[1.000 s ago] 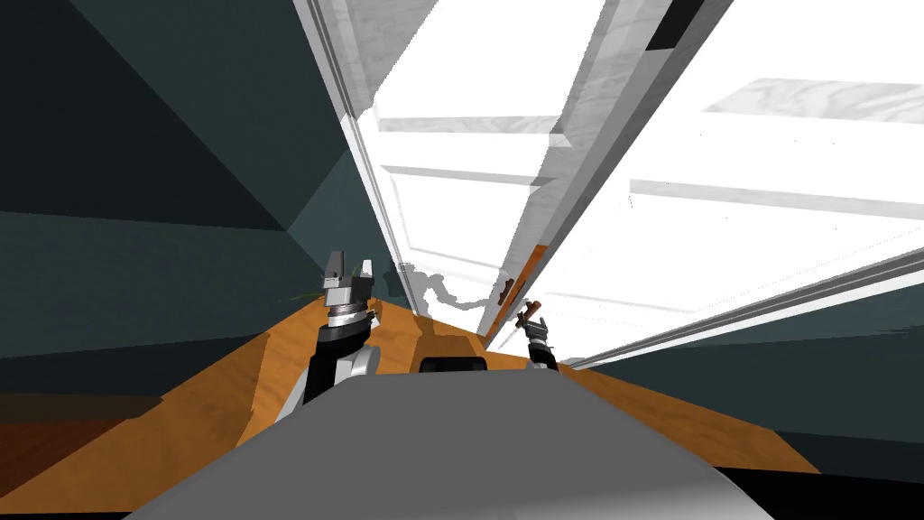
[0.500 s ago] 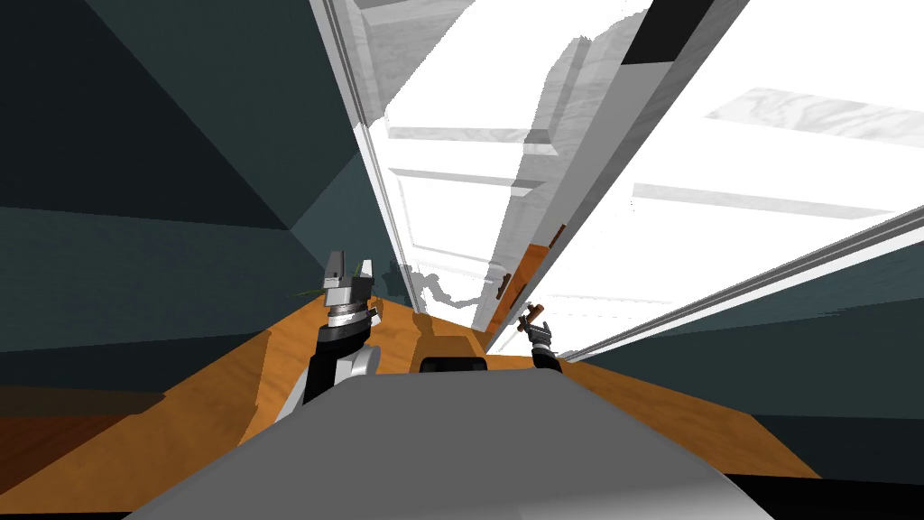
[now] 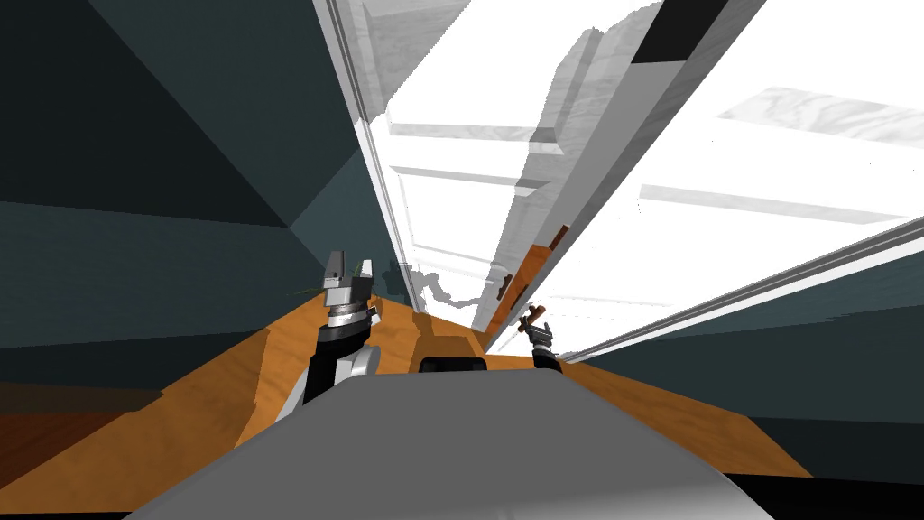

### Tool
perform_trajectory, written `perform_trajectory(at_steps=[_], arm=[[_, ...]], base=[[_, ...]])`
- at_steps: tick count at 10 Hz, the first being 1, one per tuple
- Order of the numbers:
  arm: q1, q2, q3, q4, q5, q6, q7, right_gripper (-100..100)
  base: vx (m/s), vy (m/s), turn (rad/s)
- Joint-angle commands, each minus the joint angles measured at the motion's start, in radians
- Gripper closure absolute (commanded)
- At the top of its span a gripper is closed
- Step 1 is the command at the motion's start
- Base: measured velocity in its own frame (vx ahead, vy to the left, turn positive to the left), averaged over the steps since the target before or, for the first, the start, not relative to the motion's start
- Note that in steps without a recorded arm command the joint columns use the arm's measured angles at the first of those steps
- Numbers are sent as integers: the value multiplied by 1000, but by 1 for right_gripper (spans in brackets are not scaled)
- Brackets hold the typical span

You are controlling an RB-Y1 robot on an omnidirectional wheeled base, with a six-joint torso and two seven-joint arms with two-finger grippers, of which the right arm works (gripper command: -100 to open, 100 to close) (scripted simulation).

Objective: Pull the door open

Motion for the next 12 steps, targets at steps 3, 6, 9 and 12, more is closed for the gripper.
perform_trajectory(at_steps=[3, 6, 9, 12], arm=[[11, -25, -20, 36, -10, 8, -4, 100], [24, -30, -24, 40, -13, 8, -3, 100], [24, -30, -24, 40, -13, 8, -3, 100], [24, -30, -24, 40, -13, 8, -3, 100]], base=[[-38, 12, 3], [-23, 1, -10], [-28, 0, -7], [-6, 2, -10]])
